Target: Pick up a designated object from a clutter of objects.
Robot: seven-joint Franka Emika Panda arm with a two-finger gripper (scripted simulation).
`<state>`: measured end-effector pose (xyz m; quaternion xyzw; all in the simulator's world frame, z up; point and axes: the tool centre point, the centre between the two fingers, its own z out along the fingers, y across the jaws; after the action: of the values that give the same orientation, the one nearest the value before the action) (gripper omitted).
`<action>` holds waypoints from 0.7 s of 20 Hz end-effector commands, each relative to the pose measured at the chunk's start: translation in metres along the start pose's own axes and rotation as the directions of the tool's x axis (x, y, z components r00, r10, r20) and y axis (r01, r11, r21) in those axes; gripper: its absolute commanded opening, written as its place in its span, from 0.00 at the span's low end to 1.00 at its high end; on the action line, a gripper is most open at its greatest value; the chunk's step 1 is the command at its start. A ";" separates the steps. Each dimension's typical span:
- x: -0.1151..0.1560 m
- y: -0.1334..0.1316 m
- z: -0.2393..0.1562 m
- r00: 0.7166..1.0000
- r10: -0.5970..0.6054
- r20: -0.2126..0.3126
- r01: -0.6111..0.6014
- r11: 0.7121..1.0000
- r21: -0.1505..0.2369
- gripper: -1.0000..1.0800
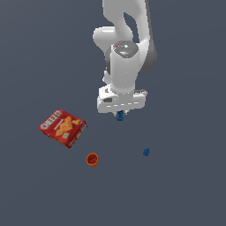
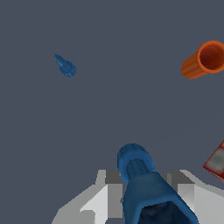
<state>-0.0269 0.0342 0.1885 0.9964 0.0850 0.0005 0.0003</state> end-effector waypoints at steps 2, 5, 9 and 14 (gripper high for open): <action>0.007 -0.007 -0.035 1.000 0.000 0.001 0.000 1.000 0.000 0.00; 0.013 -0.014 -0.064 1.000 0.000 0.001 0.000 1.000 0.000 0.00; 0.023 -0.022 -0.103 1.000 0.000 0.001 0.000 1.000 0.000 0.00; 0.035 -0.032 -0.152 1.000 0.000 0.001 0.000 1.000 0.000 0.00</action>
<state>-0.0008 0.0682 0.3253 0.9964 0.0850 0.0006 0.0003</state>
